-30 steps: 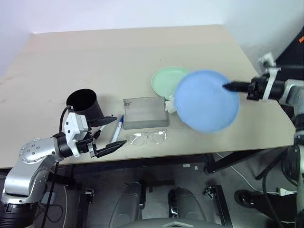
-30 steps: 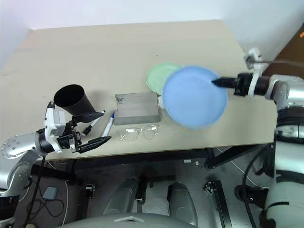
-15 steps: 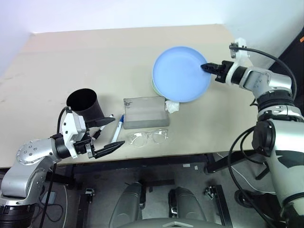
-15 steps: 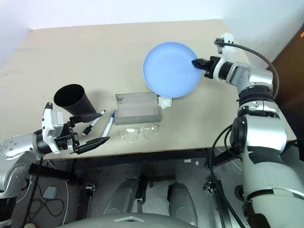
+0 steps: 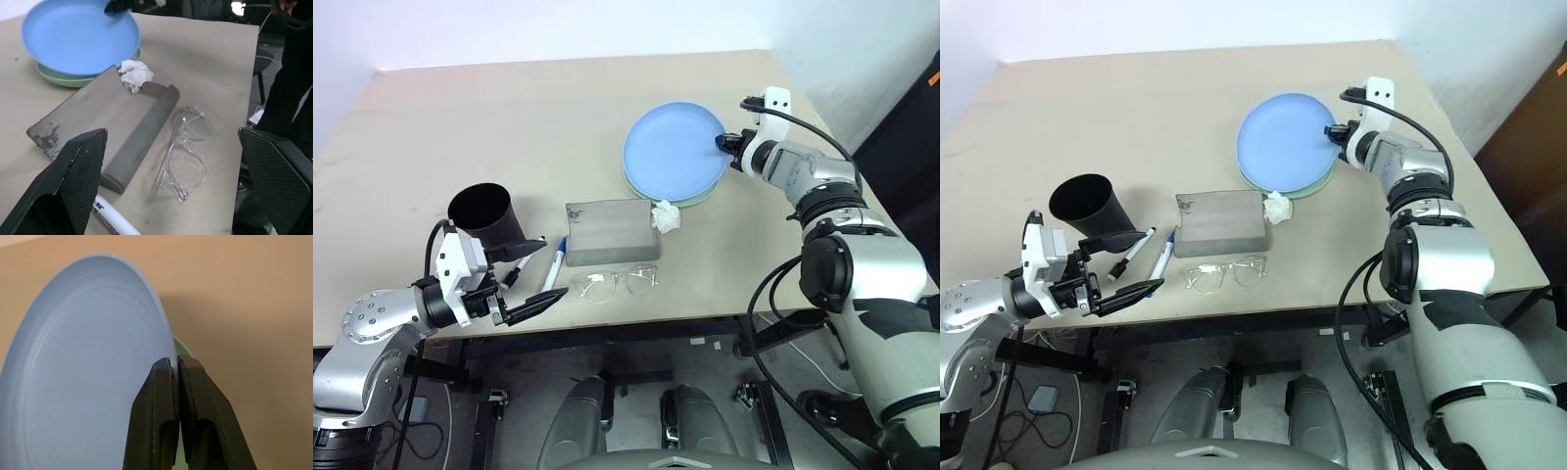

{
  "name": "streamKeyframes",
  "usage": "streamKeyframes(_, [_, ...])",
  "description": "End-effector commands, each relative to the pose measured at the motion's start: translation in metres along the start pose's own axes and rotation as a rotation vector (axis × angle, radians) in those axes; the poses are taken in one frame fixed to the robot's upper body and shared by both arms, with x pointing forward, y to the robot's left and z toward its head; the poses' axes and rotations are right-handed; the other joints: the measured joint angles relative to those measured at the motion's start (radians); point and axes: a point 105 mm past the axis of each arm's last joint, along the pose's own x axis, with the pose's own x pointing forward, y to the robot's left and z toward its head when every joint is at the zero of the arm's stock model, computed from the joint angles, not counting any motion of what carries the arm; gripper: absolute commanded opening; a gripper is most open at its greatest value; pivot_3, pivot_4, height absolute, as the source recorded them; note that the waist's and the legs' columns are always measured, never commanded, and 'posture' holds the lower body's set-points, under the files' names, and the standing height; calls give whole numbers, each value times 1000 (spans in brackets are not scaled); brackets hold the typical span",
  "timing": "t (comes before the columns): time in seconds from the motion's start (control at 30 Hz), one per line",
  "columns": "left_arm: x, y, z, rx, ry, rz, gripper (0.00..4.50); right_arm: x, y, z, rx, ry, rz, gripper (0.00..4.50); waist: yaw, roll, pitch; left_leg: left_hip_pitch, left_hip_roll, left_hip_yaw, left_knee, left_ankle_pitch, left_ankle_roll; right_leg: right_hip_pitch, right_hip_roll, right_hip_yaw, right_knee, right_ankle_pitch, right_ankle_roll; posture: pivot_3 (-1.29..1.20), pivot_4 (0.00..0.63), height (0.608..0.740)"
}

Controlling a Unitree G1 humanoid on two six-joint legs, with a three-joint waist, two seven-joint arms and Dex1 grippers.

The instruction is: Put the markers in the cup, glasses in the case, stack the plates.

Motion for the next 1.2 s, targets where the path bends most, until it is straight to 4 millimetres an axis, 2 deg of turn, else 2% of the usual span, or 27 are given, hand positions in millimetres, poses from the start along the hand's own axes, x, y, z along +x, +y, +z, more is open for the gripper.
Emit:
streamKeyframes(0.03, [-2,-2,12,52,-26,9,4500,1,3,9,-25,-31,-19,40,0,0,0,0,0,0,0,0,0,0,0,0,1,0,0,0,150,712])
streamKeyframes(0.33, [-1,-1,16,58,-28,25,4500,6,5,-7,-54,28,-49,40,-2,0,0,1,1,0,0,0,-1,-1,1,1,1,0,-1,0,150,712])
streamKeyframes(0.43, [-2,-1,15,57,-24,29,4500,7,9,-6,-83,25,-39,823,-4,0,0,1,1,0,0,0,-1,-1,1,1,1,0,-1,0,150,712])
streamKeyframes(0.6, [-2,1,17,50,-29,41,4500,8,16,-1,-93,13,-14,2531,-3,0,0,1,1,0,0,0,-1,-1,1,1,2,0,-1,0,150,712])
streamKeyframes(0.73, [0,0,17,51,-20,37,4500,7,20,11,-90,-19,10,3993,-3,0,0,1,1,0,0,0,-1,-1,1,1,2,0,-1,0,150,712])
streamKeyframes(0.8, [1,0,19,51,-21,37,4500,5,23,20,-111,-44,35,4467,-2,0,0,1,1,0,0,0,-1,-1,1,1,2,0,-1,0,150,712])
streamKeyframes(0.93, [2,0,21,53,-19,36,4500,0,30,40,-136,-85,106,4467,-2,0,0,1,1,0,0,0,-1,-1,1,1,2,0,-1,0,150,712])
streamKeyframes(1.0, [2,2,23,53,-22,36,4500,-6,36,44,-169,-75,201,4467,0,0,0,1,1,0,0,0,-1,-1,1,1,2,0,-1,0,150,712])
streamKeyframes(1.1, [1,4,25,57,-22,45,4500,-17,38,40,-203,-23,334,4467,0,0,0,1,1,0,0,0,-1,-2,1,1,1,0,-1,0,150,712])
streamKeyframes(1.2, [-2,5,26,51,-30,62,4500,-29,27,29,-195,70,390,4467,0,0,0,1,1,0,0,0,-1,-2,1,1,1,0,-1,0,150,712])
